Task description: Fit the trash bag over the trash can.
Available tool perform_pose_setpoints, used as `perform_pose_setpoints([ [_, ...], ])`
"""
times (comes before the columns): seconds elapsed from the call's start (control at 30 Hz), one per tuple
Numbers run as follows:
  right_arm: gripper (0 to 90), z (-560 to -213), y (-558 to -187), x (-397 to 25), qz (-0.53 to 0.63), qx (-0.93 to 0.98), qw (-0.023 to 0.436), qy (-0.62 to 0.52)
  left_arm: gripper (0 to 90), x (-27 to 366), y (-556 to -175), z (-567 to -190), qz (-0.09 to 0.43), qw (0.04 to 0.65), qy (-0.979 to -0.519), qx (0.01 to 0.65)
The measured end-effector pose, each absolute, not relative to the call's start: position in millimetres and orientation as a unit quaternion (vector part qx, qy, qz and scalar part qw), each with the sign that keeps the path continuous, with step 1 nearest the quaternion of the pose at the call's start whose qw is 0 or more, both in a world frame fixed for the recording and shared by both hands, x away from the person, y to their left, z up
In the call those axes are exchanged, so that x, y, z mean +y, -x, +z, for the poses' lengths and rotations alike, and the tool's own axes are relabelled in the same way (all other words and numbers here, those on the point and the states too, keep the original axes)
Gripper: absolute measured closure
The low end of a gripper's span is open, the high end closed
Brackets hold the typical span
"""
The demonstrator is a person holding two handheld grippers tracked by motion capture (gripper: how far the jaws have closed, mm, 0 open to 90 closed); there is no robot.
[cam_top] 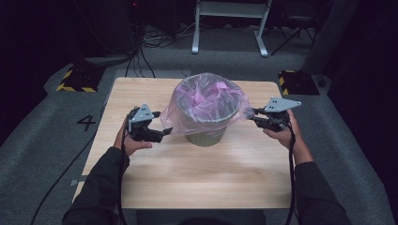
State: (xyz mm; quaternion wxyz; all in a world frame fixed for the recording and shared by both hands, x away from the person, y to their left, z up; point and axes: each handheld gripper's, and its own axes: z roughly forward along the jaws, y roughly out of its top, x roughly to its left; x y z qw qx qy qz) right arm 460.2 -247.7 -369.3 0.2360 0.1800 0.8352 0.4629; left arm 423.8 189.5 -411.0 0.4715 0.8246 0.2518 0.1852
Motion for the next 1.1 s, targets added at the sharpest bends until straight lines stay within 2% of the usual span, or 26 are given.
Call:
perform_pose_setpoints([
  [0.17,88.0,-373.3,-458.1,-242.1,0.464,0.837,0.233,-0.172,24.9,164.5,-416.1,-419.3,0.207,0.456,-0.835,0.229],
  [0.27,90.0,-375.1,-457.3,-240.9,0.463,0.840,0.232,-0.165,47.8,154.0,-418.0,-420.7,0.238,0.438,-0.838,0.224],
  [0.3,90.0,-376.2,-457.1,-240.6,0.463,0.841,0.228,-0.165,60.5,152.8,-419.0,-421.4,0.237,0.439,-0.839,0.218],
  [0.33,90.0,-377.2,-457.3,-240.3,0.462,0.841,0.229,-0.163,67.1,151.0,-420.8,-423.1,0.239,0.438,-0.839,0.216],
  [0.4,90.0,-384.5,-458.2,-237.7,0.450,0.849,0.224,-0.163,89.8,150.8,-426.5,-428.0,0.225,0.441,-0.844,0.206],
  [0.6,90.0,-401.3,-462.1,-234.0,0.424,0.864,0.215,-0.167,90.0,149.6,-433.0,-439.5,0.214,0.413,-0.863,0.196],
  [0.8,90.0,-422.9,-474.9,-233.7,0.406,0.872,0.199,-0.188,90.0,152.4,-442.6,-455.4,0.199,0.394,-0.871,0.216],
  [1.1,90.0,-443.5,-488.8,-227.9,0.387,0.878,0.189,-0.209,90.0,156.4,-441.7,-461.6,0.204,0.416,-0.857,0.226],
])
